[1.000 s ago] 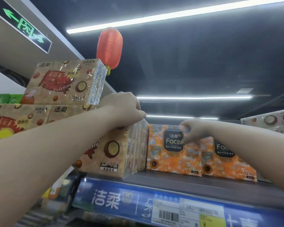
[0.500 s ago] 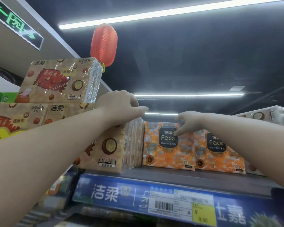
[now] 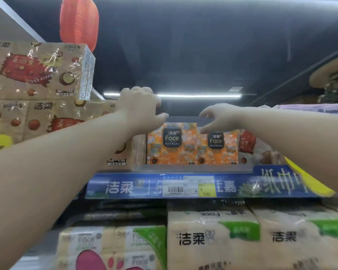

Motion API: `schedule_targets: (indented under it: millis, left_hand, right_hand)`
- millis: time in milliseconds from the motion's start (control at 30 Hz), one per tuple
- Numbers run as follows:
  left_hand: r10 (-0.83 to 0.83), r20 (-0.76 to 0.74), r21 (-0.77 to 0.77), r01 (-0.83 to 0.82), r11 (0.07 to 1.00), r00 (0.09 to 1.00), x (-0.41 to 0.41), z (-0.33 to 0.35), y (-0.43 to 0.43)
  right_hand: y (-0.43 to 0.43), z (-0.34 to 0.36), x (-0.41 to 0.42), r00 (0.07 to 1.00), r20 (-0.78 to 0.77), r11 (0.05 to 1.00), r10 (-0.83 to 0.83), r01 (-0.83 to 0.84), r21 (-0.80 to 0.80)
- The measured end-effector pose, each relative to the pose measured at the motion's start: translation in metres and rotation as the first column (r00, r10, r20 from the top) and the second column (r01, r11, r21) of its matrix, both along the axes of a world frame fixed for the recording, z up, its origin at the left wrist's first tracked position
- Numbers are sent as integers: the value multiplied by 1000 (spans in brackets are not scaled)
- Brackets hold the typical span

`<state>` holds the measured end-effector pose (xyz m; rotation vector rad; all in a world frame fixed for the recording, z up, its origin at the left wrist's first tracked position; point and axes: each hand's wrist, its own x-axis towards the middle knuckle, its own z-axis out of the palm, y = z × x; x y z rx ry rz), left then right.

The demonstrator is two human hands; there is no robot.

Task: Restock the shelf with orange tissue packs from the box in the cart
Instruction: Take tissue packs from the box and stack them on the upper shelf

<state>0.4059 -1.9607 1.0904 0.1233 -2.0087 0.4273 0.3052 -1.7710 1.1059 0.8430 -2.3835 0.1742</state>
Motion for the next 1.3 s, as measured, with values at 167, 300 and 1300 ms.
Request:
schedule_targets:
  millis: [167,300,1300]
  left_hand:
    - [-102,106,-22,105,994,989,1,-21,30]
    - [-151,221,52,143,988,963,13,-36,57]
    - [-677,657,216,776,592,333,211,-232,619]
  right_hand:
    - [33,-20,33,997,3,997,-75,75,-15]
    - [57,-30,63,994,1,993,-114,114,-18]
    - [576,-225,457,476,500,592,-723,801,93]
